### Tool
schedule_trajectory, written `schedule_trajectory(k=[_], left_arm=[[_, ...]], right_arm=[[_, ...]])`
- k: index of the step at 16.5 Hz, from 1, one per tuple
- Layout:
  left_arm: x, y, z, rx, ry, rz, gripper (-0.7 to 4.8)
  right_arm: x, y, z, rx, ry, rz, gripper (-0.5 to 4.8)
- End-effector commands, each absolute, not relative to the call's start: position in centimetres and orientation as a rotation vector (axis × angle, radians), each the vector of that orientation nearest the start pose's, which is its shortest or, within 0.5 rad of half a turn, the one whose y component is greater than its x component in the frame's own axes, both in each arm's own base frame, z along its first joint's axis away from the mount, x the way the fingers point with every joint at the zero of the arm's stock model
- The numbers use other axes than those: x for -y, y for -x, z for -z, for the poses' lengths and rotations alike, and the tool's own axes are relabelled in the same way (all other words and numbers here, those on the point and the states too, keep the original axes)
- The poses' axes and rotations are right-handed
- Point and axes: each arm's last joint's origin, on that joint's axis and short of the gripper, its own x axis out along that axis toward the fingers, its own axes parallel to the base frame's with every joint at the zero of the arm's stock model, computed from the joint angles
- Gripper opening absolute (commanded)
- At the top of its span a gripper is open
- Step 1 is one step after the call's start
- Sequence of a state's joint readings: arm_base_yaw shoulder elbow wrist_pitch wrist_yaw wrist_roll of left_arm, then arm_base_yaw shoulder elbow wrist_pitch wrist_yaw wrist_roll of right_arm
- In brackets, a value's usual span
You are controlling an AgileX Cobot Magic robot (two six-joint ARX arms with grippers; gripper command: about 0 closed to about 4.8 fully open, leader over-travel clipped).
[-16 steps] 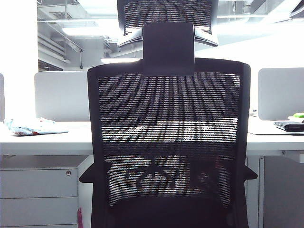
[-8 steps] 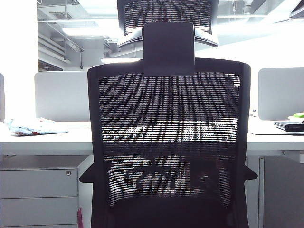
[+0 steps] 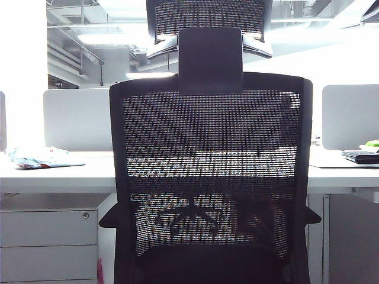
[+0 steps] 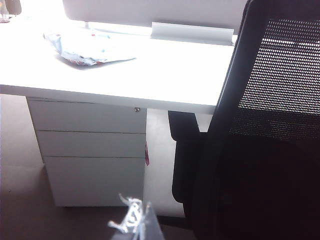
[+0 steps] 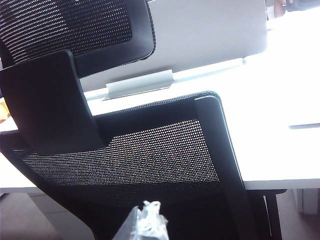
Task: Push the black chair under the table.
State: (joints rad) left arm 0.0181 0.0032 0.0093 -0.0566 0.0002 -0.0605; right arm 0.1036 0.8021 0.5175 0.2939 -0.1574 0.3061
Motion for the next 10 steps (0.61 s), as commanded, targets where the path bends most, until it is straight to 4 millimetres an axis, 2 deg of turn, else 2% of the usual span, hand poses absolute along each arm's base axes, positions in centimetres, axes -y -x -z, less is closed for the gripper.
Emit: schedule_trajectory(k=[1,10], left_arm=[[-0.19,-9.73,-16.19,-0.039,0.057,-0.018,-0.04],[-0.19,-9.73,-16.19,-0.039,0.057,-0.018,-0.04]], right_arm=[[-2.36,-18.28,-28.65,-0.008,-0.307,-0.265,-0.05],[-2.30,-17.88,-28.66,-0.022,-0.307,-0.257,-0.05]])
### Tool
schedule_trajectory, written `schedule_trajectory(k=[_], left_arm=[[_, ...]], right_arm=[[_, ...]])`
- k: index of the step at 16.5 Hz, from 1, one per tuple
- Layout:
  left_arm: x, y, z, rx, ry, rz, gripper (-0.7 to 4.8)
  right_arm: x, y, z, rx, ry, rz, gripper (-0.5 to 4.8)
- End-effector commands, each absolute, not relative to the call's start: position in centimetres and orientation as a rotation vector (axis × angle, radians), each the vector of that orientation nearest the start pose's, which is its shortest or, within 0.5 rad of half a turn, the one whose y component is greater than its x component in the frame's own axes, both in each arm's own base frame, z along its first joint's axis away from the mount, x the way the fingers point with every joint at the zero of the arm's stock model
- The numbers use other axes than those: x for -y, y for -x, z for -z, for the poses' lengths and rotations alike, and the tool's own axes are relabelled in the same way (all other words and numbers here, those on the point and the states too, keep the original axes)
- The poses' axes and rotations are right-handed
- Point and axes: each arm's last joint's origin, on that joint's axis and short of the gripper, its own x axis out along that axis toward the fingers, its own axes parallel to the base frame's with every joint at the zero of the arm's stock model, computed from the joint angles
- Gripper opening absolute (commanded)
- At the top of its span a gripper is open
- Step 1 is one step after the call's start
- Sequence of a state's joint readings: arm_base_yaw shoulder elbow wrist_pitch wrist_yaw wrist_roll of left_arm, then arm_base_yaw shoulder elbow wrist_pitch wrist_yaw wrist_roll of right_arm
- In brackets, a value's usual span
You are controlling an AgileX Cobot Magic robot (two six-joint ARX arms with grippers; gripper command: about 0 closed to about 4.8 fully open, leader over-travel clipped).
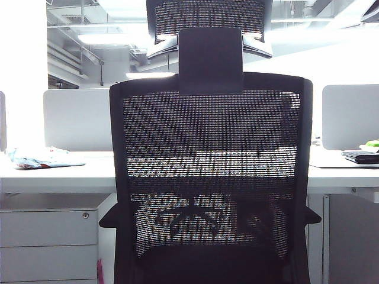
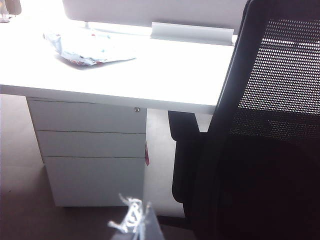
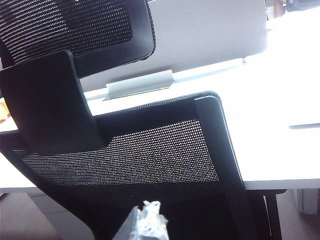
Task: Push the black chair under the table.
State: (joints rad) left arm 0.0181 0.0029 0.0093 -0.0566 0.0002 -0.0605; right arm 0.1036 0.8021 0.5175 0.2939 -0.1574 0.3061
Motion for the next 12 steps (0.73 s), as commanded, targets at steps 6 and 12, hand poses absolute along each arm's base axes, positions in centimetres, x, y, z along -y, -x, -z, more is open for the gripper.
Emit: schedule_trajectory(k=[6,12], left_arm=[[-0.2,-9.7,-16.2,-0.040,0.057,-0.017,-0.04],[-0.2,-9.7,-16.2,-0.041,0.057,-0.018,-0.04]], right_arm=[[-1.1,-13.1,-27.7,-0.096,0.067,-0.118,-0.05],[0.4,-10.2,-21.3,-0.038,0.080,0.114,-0.05]])
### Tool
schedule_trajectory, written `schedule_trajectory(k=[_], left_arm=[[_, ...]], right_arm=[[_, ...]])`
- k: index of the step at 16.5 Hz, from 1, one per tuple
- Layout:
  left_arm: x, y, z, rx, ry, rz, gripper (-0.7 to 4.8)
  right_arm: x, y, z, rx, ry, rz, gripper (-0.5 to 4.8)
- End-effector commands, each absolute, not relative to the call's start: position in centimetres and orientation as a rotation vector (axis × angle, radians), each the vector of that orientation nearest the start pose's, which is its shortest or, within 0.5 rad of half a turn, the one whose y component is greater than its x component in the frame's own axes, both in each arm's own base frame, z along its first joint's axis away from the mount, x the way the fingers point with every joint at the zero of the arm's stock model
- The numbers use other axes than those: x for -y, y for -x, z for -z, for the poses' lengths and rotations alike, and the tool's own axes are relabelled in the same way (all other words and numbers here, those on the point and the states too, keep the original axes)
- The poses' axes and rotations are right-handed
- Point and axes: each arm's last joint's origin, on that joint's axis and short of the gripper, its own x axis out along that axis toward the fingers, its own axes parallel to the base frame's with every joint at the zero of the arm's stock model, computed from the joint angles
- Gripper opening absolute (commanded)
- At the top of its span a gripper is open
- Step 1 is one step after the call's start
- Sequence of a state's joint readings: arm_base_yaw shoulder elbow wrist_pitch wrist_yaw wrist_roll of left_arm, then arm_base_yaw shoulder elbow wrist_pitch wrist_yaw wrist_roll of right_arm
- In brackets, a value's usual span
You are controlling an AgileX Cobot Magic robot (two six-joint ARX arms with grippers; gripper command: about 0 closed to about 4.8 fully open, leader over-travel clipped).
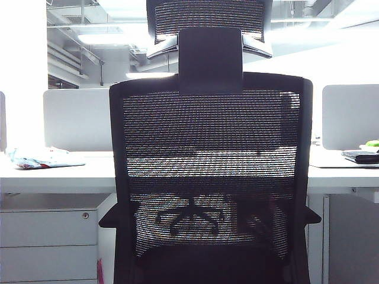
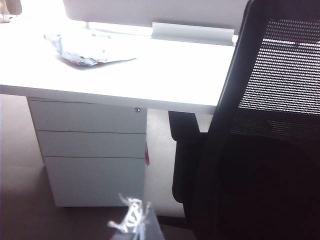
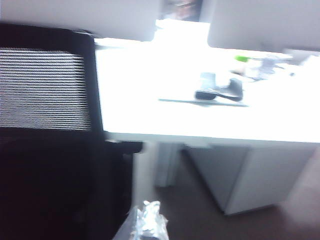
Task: Push the black chair under the table.
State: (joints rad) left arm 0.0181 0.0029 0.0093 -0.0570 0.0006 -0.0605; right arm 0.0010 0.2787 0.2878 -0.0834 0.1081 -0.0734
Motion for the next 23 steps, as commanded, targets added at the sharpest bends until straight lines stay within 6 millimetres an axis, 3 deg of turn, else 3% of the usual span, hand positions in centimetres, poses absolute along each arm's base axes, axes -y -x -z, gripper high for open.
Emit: schedule_trajectory(k=[1,7,14,23], left_arm=[[-0.2,-9.7,-16.2,-0.041,0.057,-0.017,-0.04],[-0.2,-9.7,-16.2,-0.042,0.057,-0.018,-0.04],[-0.2,-9.7,-16.2,-0.042,0.058,-0.017,-0.04],[-0.2,-9.7,-16.2,-0.042,0.058,-0.017,-0.04]], right_arm=[[0.4,-10.0,-20.4,-0.043,0.070,0.113,-0.05],[0.5,-9.7,-15.9,-0.062,-0.077,0.111,-0.05],[1.0,-9.7,-15.8,-0.067,-0.080,0.135,-0.05],[0.4,-9.7,-15.8,-0.071,-0.080,0.041,-0.05]])
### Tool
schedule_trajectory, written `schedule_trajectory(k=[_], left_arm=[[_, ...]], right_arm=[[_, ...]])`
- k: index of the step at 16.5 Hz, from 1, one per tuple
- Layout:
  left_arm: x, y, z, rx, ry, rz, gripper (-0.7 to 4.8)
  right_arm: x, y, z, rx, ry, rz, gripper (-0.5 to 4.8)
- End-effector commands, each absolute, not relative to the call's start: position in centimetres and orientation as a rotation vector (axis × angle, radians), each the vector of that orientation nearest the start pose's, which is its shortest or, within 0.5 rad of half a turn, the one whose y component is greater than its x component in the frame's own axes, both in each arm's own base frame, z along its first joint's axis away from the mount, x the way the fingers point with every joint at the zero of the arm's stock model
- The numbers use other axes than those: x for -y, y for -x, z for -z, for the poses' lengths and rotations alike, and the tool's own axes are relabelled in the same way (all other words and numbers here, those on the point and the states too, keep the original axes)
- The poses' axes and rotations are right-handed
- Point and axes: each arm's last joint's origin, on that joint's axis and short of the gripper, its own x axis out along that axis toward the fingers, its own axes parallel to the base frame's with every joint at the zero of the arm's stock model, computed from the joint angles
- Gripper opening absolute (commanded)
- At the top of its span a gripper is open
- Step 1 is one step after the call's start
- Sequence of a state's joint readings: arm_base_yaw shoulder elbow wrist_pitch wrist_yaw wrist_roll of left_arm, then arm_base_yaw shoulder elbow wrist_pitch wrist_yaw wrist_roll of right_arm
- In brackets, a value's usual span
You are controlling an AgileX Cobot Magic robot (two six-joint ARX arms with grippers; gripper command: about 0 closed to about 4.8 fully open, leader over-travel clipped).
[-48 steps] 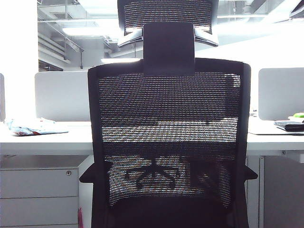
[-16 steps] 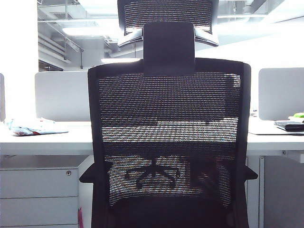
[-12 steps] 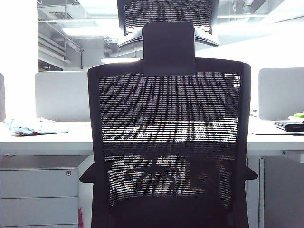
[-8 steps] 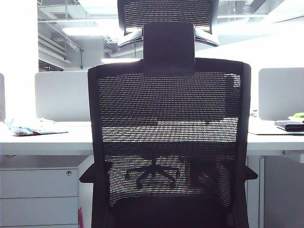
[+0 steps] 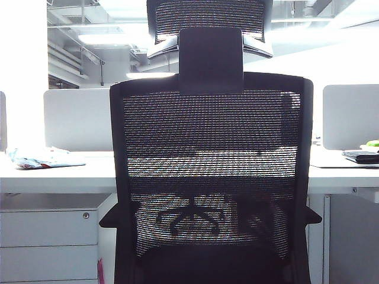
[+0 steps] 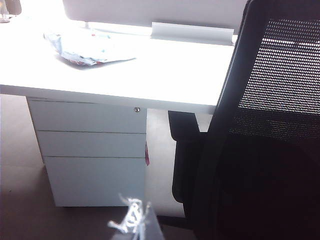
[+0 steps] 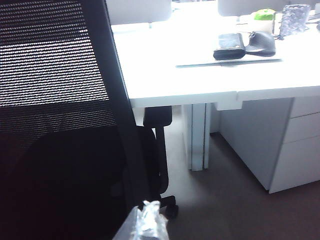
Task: Push the black chair under the table.
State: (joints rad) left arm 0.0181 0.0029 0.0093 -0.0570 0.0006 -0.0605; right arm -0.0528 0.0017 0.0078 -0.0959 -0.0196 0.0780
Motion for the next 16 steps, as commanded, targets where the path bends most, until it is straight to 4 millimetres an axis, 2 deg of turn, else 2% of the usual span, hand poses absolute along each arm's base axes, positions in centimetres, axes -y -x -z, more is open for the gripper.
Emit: schedule_trajectory(k=[1,16], left_arm=[[-0.18,-9.73,-16.17,-0.042,0.058,-0.017,-0.04],[-0.18,-9.73,-16.17,-0.042,0.058,-0.017,-0.04]], right_arm=[[0.28,-9.71,-15.83,-0.071,-0.079,0.034,-0.05],[0.07,-9.72,-15.90,-0.065,-0.048,0.021,-0.05]])
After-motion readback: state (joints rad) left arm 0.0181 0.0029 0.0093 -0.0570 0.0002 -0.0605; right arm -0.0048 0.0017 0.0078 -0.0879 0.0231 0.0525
